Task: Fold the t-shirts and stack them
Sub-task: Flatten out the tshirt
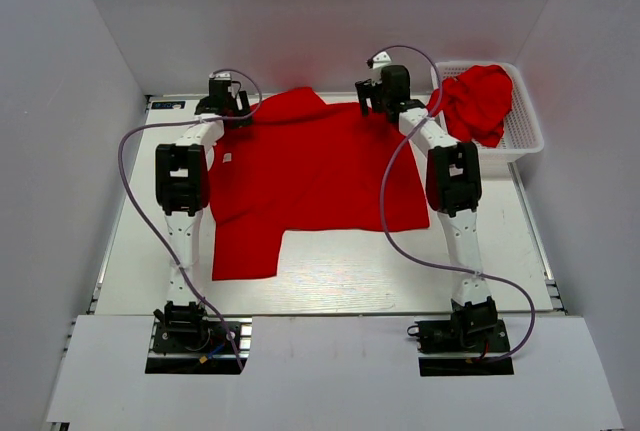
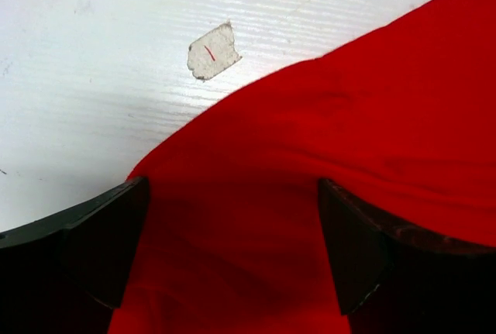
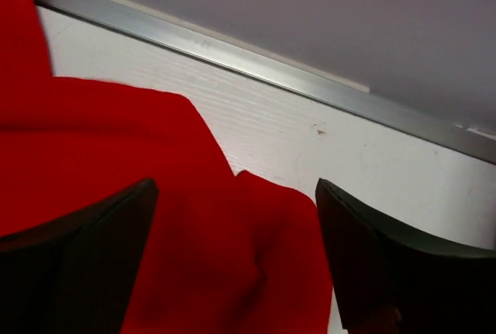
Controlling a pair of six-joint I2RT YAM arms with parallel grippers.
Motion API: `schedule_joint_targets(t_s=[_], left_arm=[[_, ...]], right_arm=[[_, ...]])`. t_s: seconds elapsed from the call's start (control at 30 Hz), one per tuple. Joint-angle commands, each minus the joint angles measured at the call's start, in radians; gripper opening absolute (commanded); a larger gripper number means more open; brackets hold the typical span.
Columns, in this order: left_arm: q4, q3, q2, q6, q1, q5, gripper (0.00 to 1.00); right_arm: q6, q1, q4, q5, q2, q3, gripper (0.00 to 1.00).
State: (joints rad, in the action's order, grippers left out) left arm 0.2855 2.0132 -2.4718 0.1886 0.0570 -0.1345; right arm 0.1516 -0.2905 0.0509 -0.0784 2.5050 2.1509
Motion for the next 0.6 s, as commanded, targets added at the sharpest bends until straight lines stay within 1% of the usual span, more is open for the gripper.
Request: schedule_joint_targets(t_s=[0.0, 0.07, 0.1, 0.17, 0.2, 0.23, 0.3, 0.33, 0.4, 0.43, 0.47, 0.53, 0.57], left_arm=[[0.015, 0.051, 0.049, 0.003, -0.019, 0.036, 0.99], [0.029, 0.042, 0.115, 0.003, -0.019, 0.036, 0.99], [0.029, 0.032, 0.141, 0.003, -0.019, 0.036, 0.99], [0.029, -0.020, 0.200, 0.003, -0.019, 0.047, 0.99], [0.038, -0.040, 0.253, 0.014, -0.019, 0.056, 0.99], [0.058, -0.074, 0.275, 0.014, -0.019, 0.065, 0.99], [0.086, -0.114, 0.316, 0.023, -0.019, 0.079, 0.99], [0.096, -0.169, 0.361, 0.023, -0.019, 0.093, 0.99], [0.096, -0.243, 0.404, 0.023, -0.008, 0.113, 0.99], [0.083, -0.327, 0.425, 0.023, 0.003, 0.113, 0.99], [0.045, -0.368, 0.460, 0.023, 0.003, 0.134, 0.99], [0.014, -0.460, 0.471, 0.032, 0.003, 0.226, 0.99], [0.014, -0.478, 0.471, 0.041, 0.003, 0.260, 0.99]], right_arm=[[0.009, 0.010, -0.013, 0.003, -0.073, -0.001, 0.90], [0.002, 0.005, 0.006, 0.020, -0.115, -0.034, 0.90], [-0.009, 0.004, 0.012, 0.032, -0.161, -0.099, 0.90], [-0.093, 0.008, 0.046, 0.037, -0.248, -0.140, 0.90], [-0.119, 0.010, 0.067, 0.046, -0.259, -0.190, 0.90], [-0.174, 0.011, 0.128, 0.049, -0.291, -0.206, 0.90], [-0.210, 0.007, 0.185, 0.068, -0.336, -0.258, 0.90], [-0.219, 0.007, 0.211, 0.101, -0.377, -0.331, 0.90], [-0.251, 0.004, 0.211, 0.149, -0.405, -0.391, 0.90], [-0.263, 0.004, 0.205, 0.190, -0.428, -0.480, 0.90], [-0.277, 0.007, 0.166, 0.196, -0.445, -0.505, 0.90], [-0.331, 0.014, 0.159, 0.194, -0.448, -0.551, 0.90], [-0.346, 0.010, 0.179, 0.189, -0.443, -0.551, 0.90]])
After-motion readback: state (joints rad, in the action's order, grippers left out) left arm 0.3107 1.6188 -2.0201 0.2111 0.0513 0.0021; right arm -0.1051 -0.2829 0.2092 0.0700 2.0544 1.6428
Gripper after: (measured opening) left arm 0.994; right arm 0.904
